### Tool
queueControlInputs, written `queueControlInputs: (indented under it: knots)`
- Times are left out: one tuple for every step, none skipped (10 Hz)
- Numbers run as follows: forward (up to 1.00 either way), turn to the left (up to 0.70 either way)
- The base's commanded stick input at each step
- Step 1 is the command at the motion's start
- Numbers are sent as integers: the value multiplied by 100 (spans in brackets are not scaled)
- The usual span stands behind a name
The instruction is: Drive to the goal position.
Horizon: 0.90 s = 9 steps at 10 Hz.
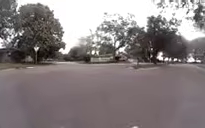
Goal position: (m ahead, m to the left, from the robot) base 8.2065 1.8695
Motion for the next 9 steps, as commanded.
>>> queueControlInputs:
  knots:
    - [70,0]
    - [70,0]
    - [70,0]
    - [70,0]
    - [70,0]
    - [70,0]
    - [70,0]
    - [70,0]
    - [70,0]
